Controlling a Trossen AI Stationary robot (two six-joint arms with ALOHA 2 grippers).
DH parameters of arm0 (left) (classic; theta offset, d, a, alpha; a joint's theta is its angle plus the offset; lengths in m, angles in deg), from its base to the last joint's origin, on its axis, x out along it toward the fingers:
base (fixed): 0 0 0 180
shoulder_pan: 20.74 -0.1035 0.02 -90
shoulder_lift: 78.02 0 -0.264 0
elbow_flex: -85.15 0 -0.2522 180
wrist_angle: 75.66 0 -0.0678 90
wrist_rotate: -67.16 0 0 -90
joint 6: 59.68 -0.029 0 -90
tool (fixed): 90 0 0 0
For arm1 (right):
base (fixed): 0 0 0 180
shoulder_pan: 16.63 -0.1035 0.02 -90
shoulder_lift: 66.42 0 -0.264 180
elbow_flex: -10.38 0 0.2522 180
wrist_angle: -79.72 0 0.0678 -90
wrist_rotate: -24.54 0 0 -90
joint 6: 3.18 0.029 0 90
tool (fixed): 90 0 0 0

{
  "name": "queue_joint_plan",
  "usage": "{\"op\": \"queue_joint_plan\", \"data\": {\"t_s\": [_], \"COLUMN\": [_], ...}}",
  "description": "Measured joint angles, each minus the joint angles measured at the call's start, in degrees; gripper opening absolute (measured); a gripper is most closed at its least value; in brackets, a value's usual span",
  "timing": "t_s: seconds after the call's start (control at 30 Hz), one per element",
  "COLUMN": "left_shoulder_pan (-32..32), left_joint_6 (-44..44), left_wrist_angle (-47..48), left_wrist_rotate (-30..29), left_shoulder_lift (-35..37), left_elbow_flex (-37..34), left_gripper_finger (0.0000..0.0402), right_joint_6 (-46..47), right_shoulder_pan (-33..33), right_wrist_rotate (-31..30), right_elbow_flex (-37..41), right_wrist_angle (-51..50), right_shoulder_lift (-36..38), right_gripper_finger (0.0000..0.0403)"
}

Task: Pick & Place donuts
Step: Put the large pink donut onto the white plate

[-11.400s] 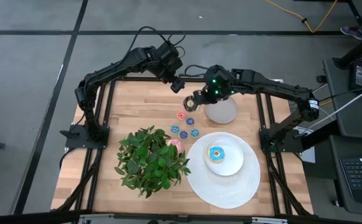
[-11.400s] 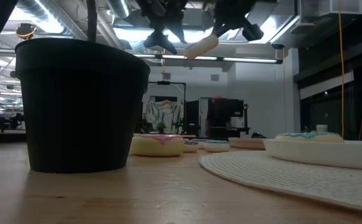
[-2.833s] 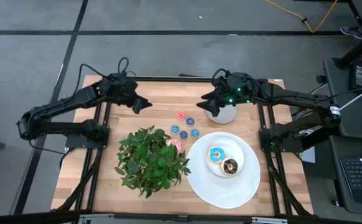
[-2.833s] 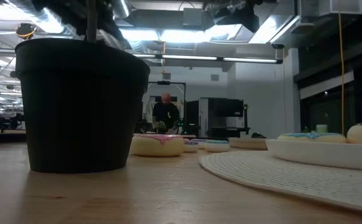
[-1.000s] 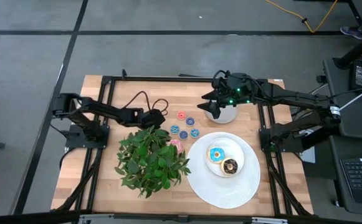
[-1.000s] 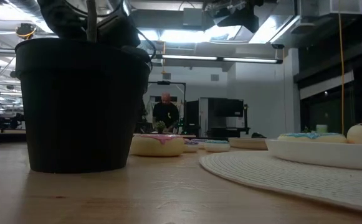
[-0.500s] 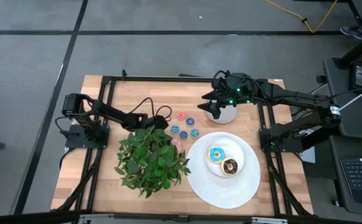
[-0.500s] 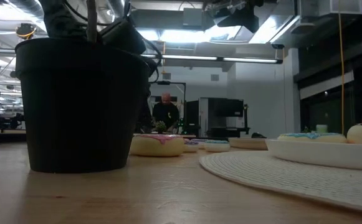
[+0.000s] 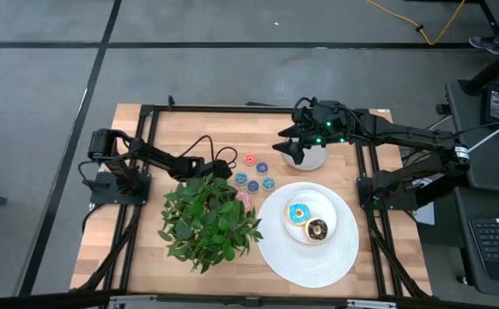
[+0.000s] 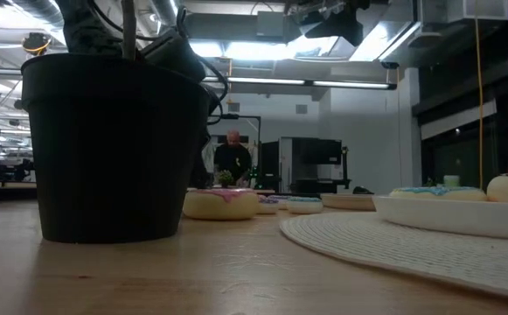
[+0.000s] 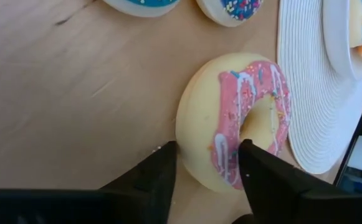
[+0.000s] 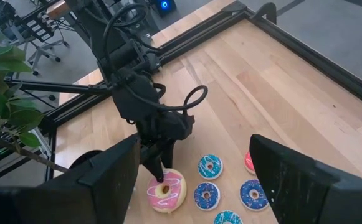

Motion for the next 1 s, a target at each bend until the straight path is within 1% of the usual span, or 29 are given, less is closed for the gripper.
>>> {"op": "queue_joint_plan", "data": {"t_s": [0.27,0.47,0.63,0.8,1.0], "left_shoulder_pan": [0.0,-0.08,-1.17,-3.39,-7.21], "left_joint_6": [-0.09,-0.03,-0.14,-0.65,-2.33], "left_wrist_angle": [0.01,0.0,0.04,-0.52,-1.76], "left_wrist_rotate": [0.22,0.38,1.86,2.84,7.77], "left_shoulder_lift": [0.0,0.01,0.52,0.72,0.85], "left_elbow_flex": [0.0,0.0,-0.05,-0.07,-0.07], "left_gripper_finger": [0.0081,0.0044,0.0029,0.0028,0.0025], "right_joint_6": [1.17,3.64,3.98,4.72,4.76], "right_shoulder_pan": [0.0,0.01,0.0,0.0,0.0], "right_wrist_rotate": [0.43,0.21,0.13,0.11,0.04], "right_elbow_flex": [0.0,0.0,0.0,0.0,0.0], "right_wrist_angle": [-0.33,-0.63,-0.69,-0.71,-1.6], "right_shoulder_lift": [0.0,0.0,0.0,0.0,0.0], "right_gripper_finger": [0.0303,0.0303,0.0303,0.0303,0.0303]}}
